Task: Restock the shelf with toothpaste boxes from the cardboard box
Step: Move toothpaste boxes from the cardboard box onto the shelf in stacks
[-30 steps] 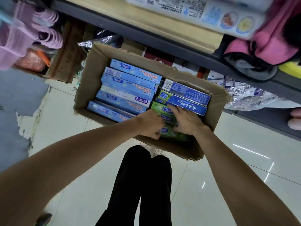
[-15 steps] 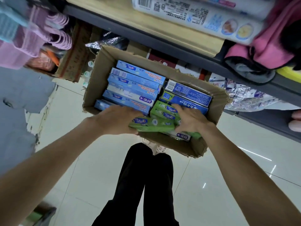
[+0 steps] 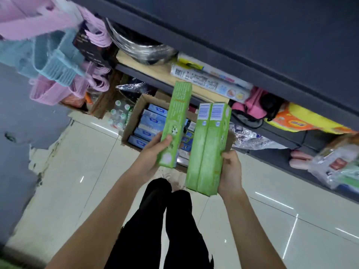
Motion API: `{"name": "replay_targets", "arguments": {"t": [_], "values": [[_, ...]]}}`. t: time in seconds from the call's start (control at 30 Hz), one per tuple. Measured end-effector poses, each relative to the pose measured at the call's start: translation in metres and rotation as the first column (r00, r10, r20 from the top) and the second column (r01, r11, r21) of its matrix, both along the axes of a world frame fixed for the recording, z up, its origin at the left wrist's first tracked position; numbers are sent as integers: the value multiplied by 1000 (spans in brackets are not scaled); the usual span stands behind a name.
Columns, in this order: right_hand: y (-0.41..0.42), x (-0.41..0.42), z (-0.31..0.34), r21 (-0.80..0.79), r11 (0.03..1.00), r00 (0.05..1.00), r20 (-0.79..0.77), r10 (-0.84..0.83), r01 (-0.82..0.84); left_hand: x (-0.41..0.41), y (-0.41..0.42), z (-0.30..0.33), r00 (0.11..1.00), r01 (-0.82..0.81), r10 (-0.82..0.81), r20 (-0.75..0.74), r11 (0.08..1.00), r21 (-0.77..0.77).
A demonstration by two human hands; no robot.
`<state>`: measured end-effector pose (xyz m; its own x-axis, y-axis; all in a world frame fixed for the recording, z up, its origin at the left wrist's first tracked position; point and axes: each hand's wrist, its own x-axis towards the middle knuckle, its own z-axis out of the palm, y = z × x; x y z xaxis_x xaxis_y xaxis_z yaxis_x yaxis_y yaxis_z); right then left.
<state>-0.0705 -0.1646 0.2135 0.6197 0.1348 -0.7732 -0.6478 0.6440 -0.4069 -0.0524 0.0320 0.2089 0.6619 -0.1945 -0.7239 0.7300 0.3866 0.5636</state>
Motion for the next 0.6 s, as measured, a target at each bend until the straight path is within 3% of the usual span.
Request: {"name": "replay_targets", "arguments": {"t": [0.1,0.33,0.4,0.47,0.5,0.6], "values": [[11,-3,49,-14,997,997,23,-70,71,9,-5,43,998,15,-9,62,994,-107],[22,-12,125,-152,987,996,71,-49,59,27,16,115,998,33,-15,62,955,-293],[22,-12,136,-204,978,996,87,-18,36,30,26,123,996,79,-52,71,872,-482],[24,-9,147,-284,959,996,83,6,18,34,35,125,999,45,-12,50,672,-739],[23,-8,151,-303,953,996,87,9,18,36,39,129,998,42,4,56,610,-791],[23,-3,162,-340,940,995,103,11,25,44,42,139,995,65,22,100,623,-780]]}}
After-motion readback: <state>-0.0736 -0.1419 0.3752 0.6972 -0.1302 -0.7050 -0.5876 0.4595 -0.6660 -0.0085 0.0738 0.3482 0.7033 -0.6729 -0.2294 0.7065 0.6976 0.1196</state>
